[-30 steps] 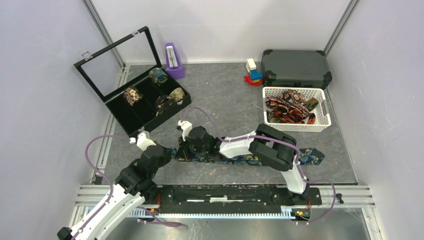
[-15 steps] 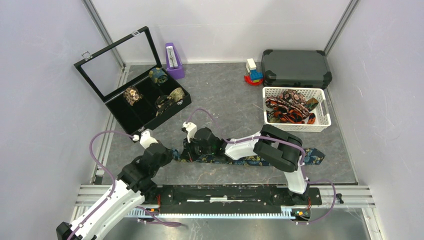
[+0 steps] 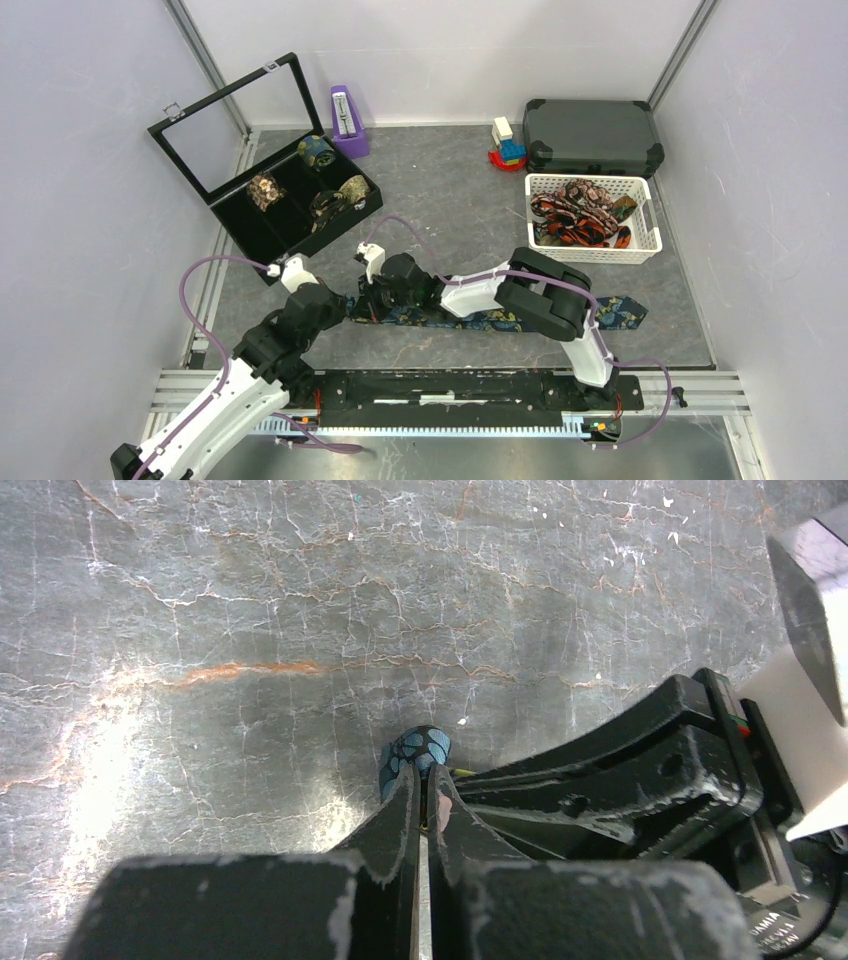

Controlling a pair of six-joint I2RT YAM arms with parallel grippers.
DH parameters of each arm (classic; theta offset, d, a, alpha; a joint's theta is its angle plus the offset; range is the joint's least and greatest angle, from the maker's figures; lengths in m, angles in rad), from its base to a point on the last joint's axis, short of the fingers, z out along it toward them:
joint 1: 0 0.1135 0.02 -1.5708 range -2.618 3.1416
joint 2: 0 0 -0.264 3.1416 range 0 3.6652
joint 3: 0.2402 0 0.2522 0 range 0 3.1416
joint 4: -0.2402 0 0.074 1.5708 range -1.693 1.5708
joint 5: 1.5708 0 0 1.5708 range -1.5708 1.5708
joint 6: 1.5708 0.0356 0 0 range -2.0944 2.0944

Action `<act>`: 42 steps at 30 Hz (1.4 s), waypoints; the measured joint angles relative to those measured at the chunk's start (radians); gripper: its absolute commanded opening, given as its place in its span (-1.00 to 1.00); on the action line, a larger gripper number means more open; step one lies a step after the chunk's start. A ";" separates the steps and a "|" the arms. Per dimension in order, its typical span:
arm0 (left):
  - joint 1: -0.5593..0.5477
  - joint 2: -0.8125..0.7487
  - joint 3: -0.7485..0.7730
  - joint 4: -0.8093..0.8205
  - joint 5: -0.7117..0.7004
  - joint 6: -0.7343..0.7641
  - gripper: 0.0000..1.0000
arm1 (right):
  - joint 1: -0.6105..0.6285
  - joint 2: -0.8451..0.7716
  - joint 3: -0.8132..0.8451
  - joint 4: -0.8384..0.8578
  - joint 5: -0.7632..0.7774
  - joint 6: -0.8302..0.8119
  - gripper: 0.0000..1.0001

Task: Roll the ties
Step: Roll the tie at the center of the board.

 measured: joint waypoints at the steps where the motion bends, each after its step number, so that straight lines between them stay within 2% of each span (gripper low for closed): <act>1: 0.000 0.000 0.000 0.000 0.002 0.000 -0.96 | 0.001 0.008 0.007 0.003 -0.002 0.002 -1.00; 7: 0.000 -0.005 0.000 0.000 0.011 0.002 -0.95 | -0.001 0.017 0.012 0.009 -0.015 0.006 -1.00; 14: -0.006 0.064 0.000 0.008 0.010 0.002 -0.95 | -0.026 -0.073 -0.088 -0.026 -0.023 -0.021 -1.00; 20: -0.080 0.140 0.018 0.010 -0.041 0.002 -0.95 | -0.045 -0.194 -0.150 -0.087 -0.029 -0.072 -1.00; 28: -0.198 0.193 0.039 0.010 -0.129 0.002 -0.95 | -0.061 -0.391 -0.350 -0.153 0.028 -0.119 -1.00; 34: -0.235 0.225 0.044 0.010 -0.167 0.002 -0.95 | -0.074 -0.410 -0.429 -0.182 0.083 -0.137 -1.00; 42: -0.270 0.252 0.060 0.010 -0.199 0.002 -0.95 | -0.084 -0.429 -0.440 -0.201 0.111 -0.144 -1.00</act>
